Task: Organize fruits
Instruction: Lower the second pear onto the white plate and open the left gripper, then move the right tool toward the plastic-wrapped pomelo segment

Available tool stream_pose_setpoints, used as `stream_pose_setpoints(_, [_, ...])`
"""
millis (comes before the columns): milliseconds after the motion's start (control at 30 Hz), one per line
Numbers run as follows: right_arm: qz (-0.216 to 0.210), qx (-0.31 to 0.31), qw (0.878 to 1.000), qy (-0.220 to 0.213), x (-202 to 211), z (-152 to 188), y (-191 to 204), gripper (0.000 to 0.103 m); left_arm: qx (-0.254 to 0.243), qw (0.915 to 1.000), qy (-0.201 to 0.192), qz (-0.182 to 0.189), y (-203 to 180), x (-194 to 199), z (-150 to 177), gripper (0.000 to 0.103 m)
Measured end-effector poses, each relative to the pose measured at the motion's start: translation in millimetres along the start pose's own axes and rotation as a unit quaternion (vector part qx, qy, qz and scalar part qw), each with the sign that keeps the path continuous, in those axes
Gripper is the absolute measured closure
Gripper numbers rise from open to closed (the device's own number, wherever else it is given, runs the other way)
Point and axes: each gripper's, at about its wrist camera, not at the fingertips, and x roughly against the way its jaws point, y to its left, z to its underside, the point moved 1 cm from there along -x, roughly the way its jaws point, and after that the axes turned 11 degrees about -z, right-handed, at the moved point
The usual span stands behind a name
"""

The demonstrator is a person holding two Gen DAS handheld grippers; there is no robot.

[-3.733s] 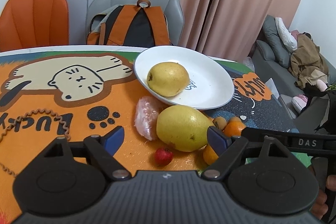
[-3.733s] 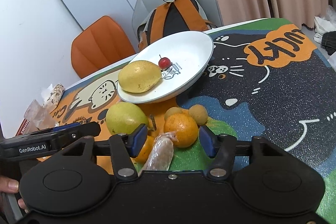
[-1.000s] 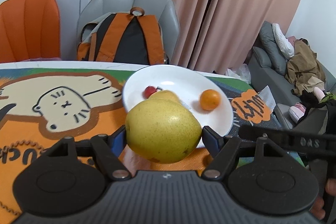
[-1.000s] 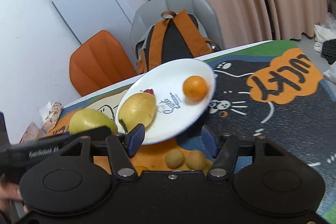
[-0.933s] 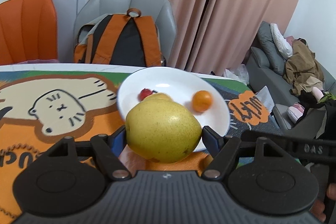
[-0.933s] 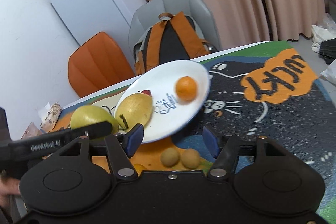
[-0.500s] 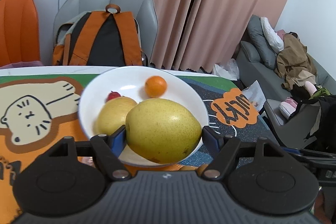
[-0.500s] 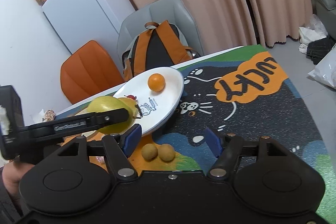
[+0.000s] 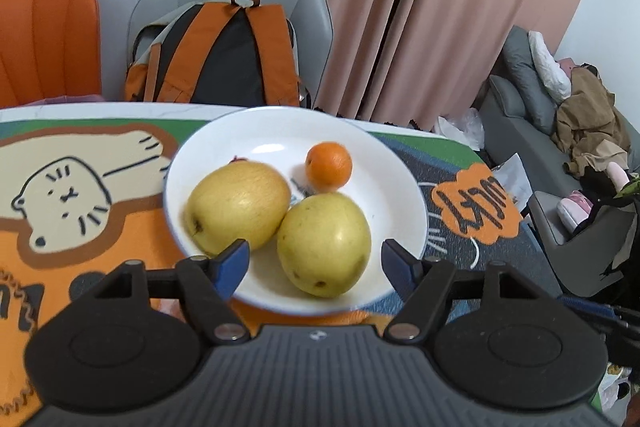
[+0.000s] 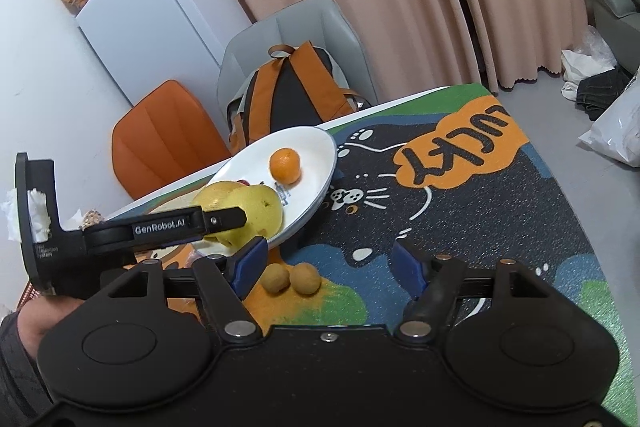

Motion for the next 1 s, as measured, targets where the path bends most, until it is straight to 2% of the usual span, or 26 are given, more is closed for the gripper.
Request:
stream_pose_setpoints(200, [-0.006,0.006,1.000,0.004,-1,5,11,0.029,-0.001,1.0000,0.001,0.005,8,17,8,0.030])
stream_pose_setpoints(333, [-0.007,0.012,1.000,-0.002,2,8,19,0.016,-0.003,1.0000,-0.005,0.006,14,31,11,0.026])
stream_pose_setpoints(433, [-0.006,0.010,1.000,-0.003,2,11,22,0.012,-0.006,0.9999,-0.009,0.002,18,41,14,0.019])
stream_pose_setpoints(600, [-0.007,0.006,1.000,0.001,3,18,26,0.010,0.005,0.9998,-0.017,-0.006,29,54,20,0.014])
stream_pose_setpoints(1000, [-0.026,0.019,0.999,0.027,1,39,42,0.008,0.010,0.9995,-0.025,-0.014,52,81,40,0.013])
